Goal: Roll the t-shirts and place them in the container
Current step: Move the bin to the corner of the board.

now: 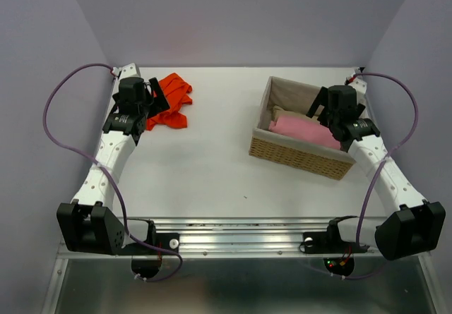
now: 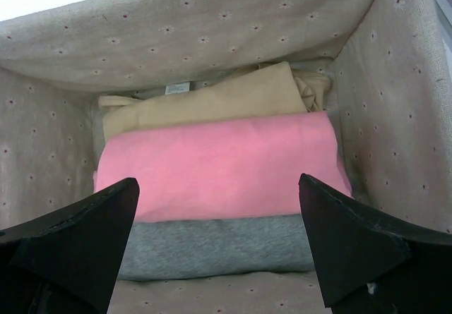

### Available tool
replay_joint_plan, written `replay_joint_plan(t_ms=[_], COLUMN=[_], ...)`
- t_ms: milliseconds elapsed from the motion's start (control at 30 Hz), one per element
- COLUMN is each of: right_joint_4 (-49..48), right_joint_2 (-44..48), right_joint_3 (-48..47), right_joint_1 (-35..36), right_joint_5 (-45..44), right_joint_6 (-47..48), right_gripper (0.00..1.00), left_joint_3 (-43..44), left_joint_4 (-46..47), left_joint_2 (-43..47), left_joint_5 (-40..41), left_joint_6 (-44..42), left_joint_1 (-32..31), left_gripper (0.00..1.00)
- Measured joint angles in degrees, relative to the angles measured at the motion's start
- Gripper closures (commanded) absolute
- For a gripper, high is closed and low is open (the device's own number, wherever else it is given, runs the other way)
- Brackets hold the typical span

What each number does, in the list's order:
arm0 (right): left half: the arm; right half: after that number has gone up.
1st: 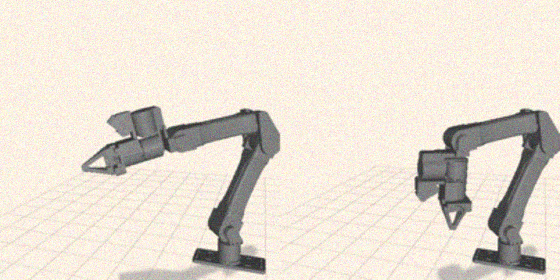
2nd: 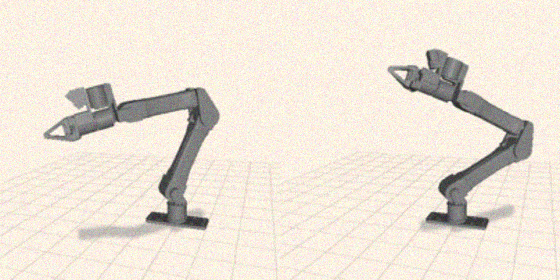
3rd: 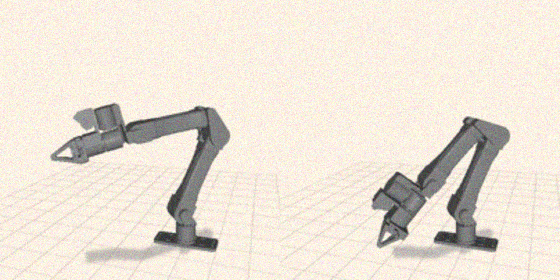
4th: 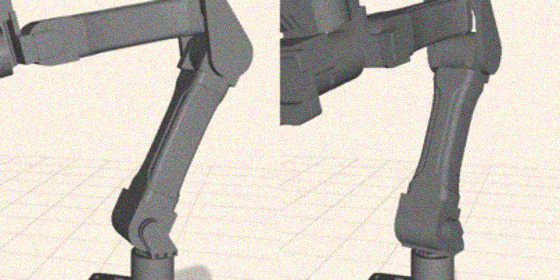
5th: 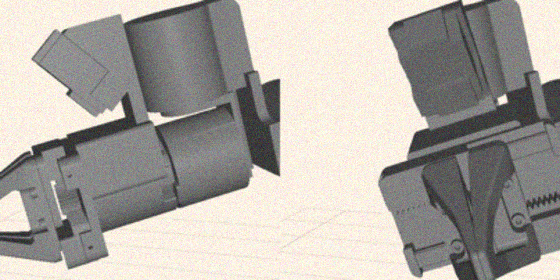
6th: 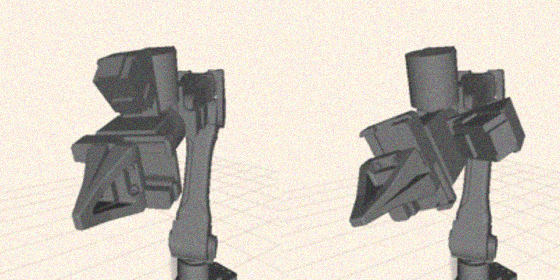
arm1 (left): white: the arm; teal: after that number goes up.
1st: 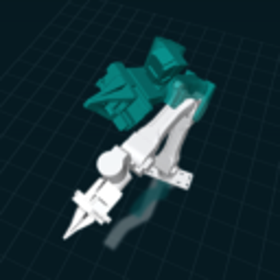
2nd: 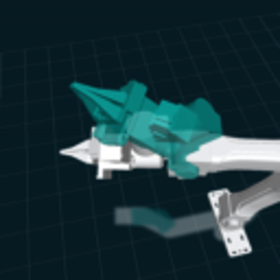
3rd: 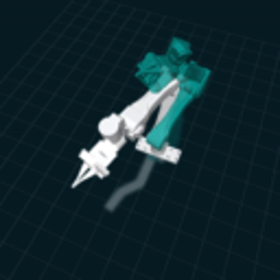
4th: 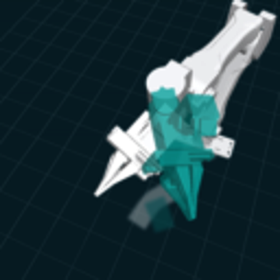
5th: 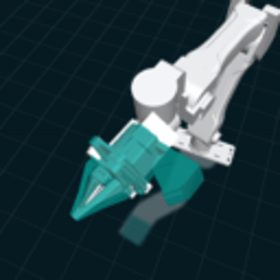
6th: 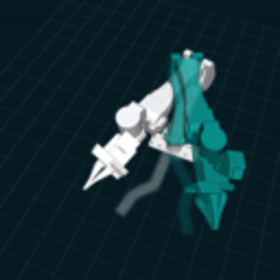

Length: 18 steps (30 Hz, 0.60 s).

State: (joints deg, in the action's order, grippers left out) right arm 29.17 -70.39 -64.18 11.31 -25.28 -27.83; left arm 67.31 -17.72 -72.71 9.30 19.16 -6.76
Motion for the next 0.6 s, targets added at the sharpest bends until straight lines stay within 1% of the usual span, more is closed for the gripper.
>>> replay_joint_plan(t_ms=[67,133,267,333,433,467,600], right_joint_4=[0.0,0.0,-1.4,-2.7,-2.5,-2.8,-4.1], right_joint_2=[0.2,0.9,3.4,4.7,3.4,1.6,-4.3], right_joint_3=[0.1,0.2,0.2,-0.2,-4.0,-6.8,-12.7], right_joint_1=[0.0,0.0,0.1,1.3,7.4,11.8,24.1], right_joint_5=[0.1,2.1,11.2,16.7,19.3,19.5,21.2], right_joint_6=[0.3,1.4,5.2,6.5,7.8,8.6,10.1], right_gripper=[0.0,0.0,0.0,0.0,0.0,0.0,0.0], left_joint_3=[0.0,0.0,-0.7,-1.0,-1.0,-1.0,-1.0], left_joint_4=[-0.2,-0.2,0.0,0.1,0.3,0.4,0.3], left_joint_2=[0.0,0.2,1.5,2.4,3.3,3.5,3.8], left_joint_5=[-0.2,-1.0,-3.9,-4.5,-4.8,-4.8,-4.7], left_joint_6=[-0.3,-0.8,-1.7,-1.9,-2.2,-2.2,-2.2], left_joint_1=[0.0,0.0,0.0,-0.2,-0.3,-0.3,-0.4], left_gripper=[0.01,0.01,0.01,0.01,0.01,0.01,0.01])
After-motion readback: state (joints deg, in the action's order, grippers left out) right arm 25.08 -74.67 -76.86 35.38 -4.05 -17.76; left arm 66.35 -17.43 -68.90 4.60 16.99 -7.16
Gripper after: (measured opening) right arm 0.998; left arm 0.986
